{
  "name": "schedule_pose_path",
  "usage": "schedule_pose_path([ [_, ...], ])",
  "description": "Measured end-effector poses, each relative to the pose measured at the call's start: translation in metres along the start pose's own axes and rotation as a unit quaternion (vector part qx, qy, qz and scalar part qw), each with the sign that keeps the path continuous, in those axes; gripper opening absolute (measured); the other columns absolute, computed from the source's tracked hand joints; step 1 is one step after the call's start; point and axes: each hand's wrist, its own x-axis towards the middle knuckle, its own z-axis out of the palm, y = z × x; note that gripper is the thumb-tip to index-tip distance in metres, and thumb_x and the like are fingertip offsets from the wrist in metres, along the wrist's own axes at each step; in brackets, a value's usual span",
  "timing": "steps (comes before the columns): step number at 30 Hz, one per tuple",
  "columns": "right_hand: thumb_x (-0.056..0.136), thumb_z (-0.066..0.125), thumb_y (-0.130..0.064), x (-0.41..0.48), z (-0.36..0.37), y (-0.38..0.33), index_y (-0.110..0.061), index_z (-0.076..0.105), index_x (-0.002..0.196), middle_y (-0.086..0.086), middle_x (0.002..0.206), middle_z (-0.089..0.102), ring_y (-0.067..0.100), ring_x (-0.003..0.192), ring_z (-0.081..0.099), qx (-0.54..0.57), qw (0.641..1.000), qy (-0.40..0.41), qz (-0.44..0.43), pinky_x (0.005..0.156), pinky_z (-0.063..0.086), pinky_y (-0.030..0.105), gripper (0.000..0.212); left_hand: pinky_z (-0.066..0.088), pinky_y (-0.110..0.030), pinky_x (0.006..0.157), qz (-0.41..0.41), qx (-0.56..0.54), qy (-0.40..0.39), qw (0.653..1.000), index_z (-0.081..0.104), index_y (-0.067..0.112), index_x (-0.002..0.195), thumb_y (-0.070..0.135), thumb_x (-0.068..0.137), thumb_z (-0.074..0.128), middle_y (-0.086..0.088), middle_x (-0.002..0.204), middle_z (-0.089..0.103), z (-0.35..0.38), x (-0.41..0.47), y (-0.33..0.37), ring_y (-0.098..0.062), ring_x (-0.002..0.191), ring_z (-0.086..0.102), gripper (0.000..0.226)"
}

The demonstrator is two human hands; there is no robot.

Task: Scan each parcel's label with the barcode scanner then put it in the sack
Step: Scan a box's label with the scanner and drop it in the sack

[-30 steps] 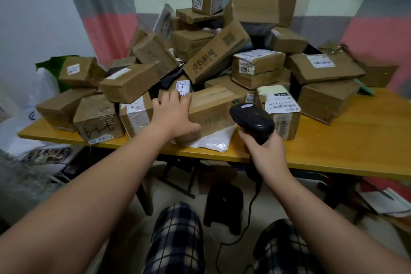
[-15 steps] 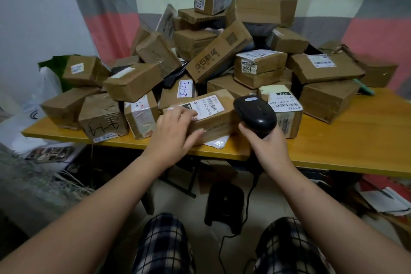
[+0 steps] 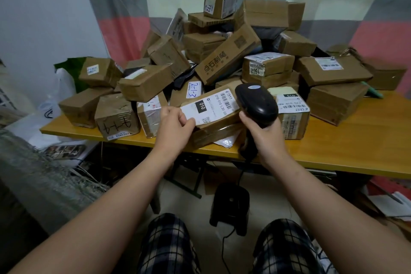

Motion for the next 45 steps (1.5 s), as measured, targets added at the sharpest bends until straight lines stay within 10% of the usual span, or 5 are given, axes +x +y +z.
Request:
schedule_pose_path([
  [6,0.079,0.077,-0.018,0.002,-0.007,-0.027,-0.015,0.049,0.135,-0.007,0.125,0.057,-0.001,0.111,0.052,0.024,0.994,0.072,-0.081,0.082,0.04,-0.003,0.063,0.03,-0.038,0.113,0.001,0.001,-0.142,0.99,0.023,0.024,0.148,0.024,0.079,0.077,-0.005,0.14,0.027,-0.007,0.01,0.008,-0.025,0.128,0.04,0.087],
  [12,0.081,0.076,-0.019,0.006,-0.006,-0.032,-0.029,0.048,0.12,-0.023,0.109,0.054,-0.015,0.098,0.049,0.008,0.995,0.055,-0.086,0.078,0.038,-0.005,0.05,0.035,-0.037,0.098,0.068,0.073,-0.199,0.975,0.047,0.032,0.099,0.057,0.067,0.076,0.007,0.118,0.04,-0.004,0.021,0.007,-0.015,0.117,0.036,0.05],
  [16,0.08,0.077,-0.024,0.013,-0.001,-0.029,-0.016,0.051,0.13,-0.012,0.12,0.059,-0.006,0.11,0.053,-0.013,0.995,0.044,-0.086,0.088,0.043,0.009,0.057,0.039,-0.017,0.064,0.102,-0.016,-0.255,0.961,0.04,0.015,0.085,0.032,0.074,0.08,0.007,0.091,0.049,-0.006,0.025,0.015,-0.003,0.082,0.049,0.045],
  [25,0.084,0.073,-0.02,-0.017,-0.002,-0.021,-0.022,0.066,0.094,-0.016,0.074,0.064,-0.008,0.069,0.062,-0.066,0.994,0.006,-0.084,0.064,0.046,0.013,0.012,0.054,-0.025,0.087,0.006,-0.213,-0.146,0.966,0.016,0.032,0.147,0.02,0.078,0.078,0.017,0.115,0.05,0.004,0.018,0.003,-0.011,0.11,0.06,0.093],
  [45,0.087,0.068,-0.019,-0.036,-0.005,-0.026,-0.009,0.062,0.063,0.005,0.047,0.058,0.021,0.043,0.057,-0.098,0.994,-0.052,-0.016,0.048,0.05,0.031,0.027,0.045,-0.026,0.091,-0.026,-0.187,-0.126,0.974,0.01,0.035,0.15,0.03,0.079,0.076,-0.003,0.131,0.044,0.013,0.017,-0.005,-0.017,0.125,0.042,0.096],
])
